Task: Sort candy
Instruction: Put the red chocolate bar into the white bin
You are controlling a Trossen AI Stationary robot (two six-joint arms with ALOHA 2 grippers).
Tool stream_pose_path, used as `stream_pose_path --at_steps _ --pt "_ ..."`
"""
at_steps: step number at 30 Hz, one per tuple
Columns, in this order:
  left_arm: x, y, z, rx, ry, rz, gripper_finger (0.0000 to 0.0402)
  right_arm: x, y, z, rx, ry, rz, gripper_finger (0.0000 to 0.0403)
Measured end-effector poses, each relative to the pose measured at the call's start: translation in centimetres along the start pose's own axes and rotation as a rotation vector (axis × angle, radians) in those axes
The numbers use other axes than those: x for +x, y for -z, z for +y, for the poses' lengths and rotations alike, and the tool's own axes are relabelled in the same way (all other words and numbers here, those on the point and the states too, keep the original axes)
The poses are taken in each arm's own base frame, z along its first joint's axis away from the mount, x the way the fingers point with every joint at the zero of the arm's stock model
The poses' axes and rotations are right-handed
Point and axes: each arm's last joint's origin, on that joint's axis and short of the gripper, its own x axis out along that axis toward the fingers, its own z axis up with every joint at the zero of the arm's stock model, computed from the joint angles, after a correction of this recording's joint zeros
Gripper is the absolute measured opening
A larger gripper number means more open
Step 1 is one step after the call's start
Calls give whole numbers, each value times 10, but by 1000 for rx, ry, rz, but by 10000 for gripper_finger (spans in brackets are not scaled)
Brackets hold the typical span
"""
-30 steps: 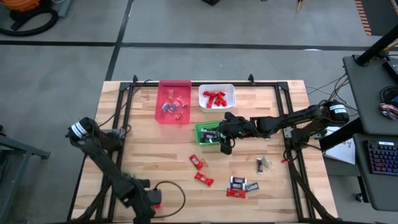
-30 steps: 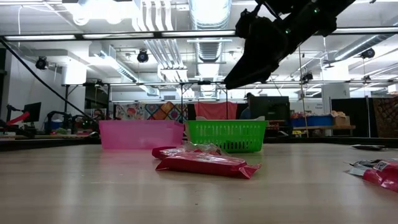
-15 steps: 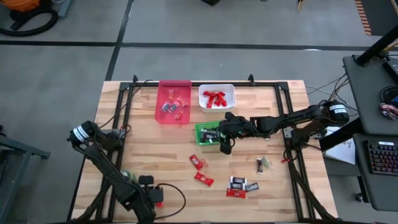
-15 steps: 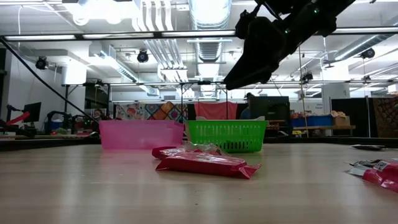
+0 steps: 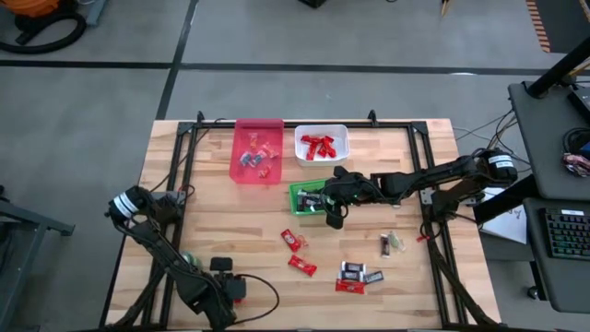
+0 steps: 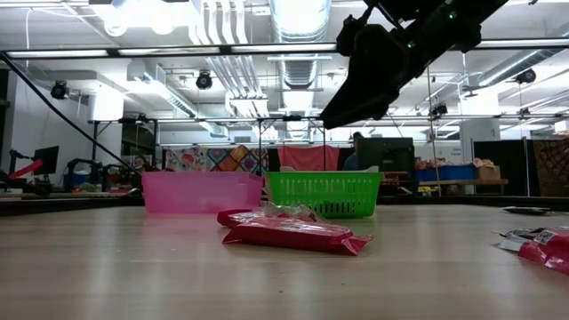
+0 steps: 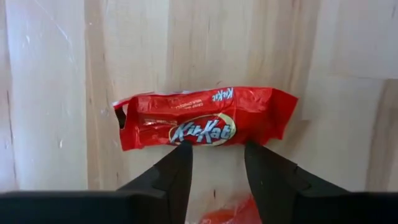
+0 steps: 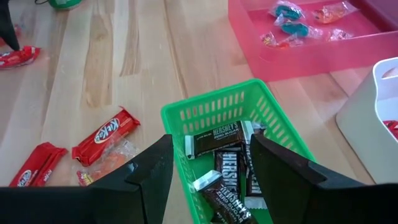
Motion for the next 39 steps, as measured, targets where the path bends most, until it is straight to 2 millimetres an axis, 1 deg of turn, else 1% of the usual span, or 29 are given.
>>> stream_pose_path --at_steps 4,9,13,16,18,21,24,27,33,39 --pt "-1 -1 -1 0 -2 1 116 0 1 0 2 -1 4 203" --pt "-15 -7 -4 -43 -5 -10 112 0 1 3 1 -8 7 203" --pt "-24 -9 -3 -140 -50 1 112 -1 2 6 -5 -17 6 203" --pt "-26 -11 -4 -157 -55 -17 115 -1 2 8 -9 -23 6 203" --pt "-26 -12 -2 -168 -75 -40 125 -1 2 9 -11 -25 7 203" --pt "-23 -12 3 -195 -135 -83 145 -1 2 10 -11 -26 7 203" --pt "-21 -13 7 -159 -161 -90 163 -1 2 10 -11 -26 7 203" --pt "-16 -13 12 -134 -177 -79 170 -1 2 10 -11 -26 7 203" --pt "-6 -11 17 -91 -176 -83 163 -1 3 10 -12 -25 10 203" --pt "5 -9 21 -92 -154 -106 147 -1 3 10 -12 -25 10 203"
